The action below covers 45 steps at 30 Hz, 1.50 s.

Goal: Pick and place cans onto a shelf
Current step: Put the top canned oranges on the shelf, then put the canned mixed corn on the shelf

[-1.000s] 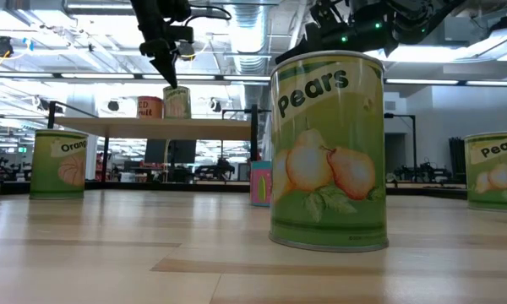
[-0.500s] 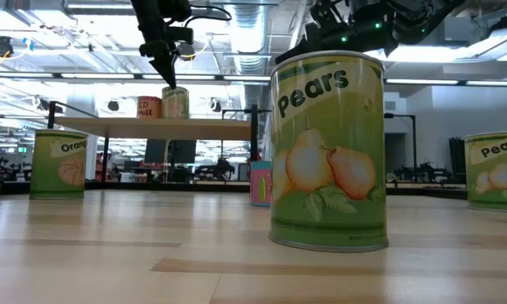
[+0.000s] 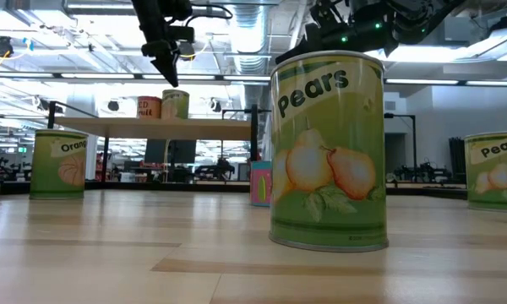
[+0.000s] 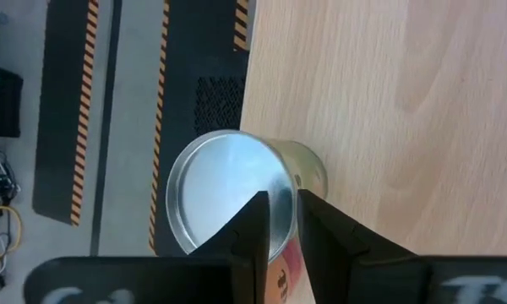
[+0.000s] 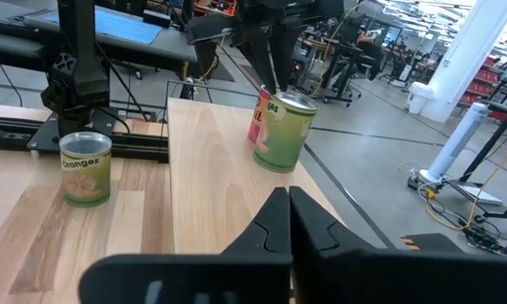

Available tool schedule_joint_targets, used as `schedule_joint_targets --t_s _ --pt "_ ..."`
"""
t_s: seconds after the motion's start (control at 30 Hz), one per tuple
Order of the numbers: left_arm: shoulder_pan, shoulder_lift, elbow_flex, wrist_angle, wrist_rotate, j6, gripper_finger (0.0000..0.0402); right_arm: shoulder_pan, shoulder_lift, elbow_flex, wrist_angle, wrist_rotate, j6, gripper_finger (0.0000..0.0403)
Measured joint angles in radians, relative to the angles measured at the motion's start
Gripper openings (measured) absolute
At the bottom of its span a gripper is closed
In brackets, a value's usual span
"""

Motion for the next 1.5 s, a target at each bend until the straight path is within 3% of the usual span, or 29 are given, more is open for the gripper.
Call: schedule_joint_targets --t_s 0.23,0.43,0.53,0.77,1.03,1.33,1.5 --pt "-0.056 -0.049 -0.002 0.097 0.058 -0.012 0.0038 0.0 -0.068 0.001 -0.086 0.0 -0.001 0.0009" --pt "-0.117 -0.18 -0.075 0.248 0.3 -0.089 0.0011 0.0 -0.154 -0.001 -0.306 0.008 0.0 0.0005" --pt "-0.161 -0.269 -0.189 0.382 0.354 -0.12 0.0007 0.001 -0.174 -0.06 -0.271 0.008 0.017 0.0005" --pt "-0.295 -0.475 -0.583 0.853 0.343 -0.25 0.0006 0.027 -0.178 -0.23 -0.036 0.001 0.059 0.0006" --pt "-0.446 -0.614 -1.011 1.347 0.305 -0.343 0.0006 0.148 -0.178 -0.255 -0.056 0.008 0.032 0.0009" --pt "-0.55 -0.611 -1.311 1.818 0.221 -0.469 0.0006 0.342 -0.148 -0.16 -0.222 0.156 0.04 0.0007" --pt "-0.554 -0.61 -1.401 2.026 0.202 -0.474 0.0006 0.424 -0.05 -0.07 -0.317 0.156 0.101 0.0021"
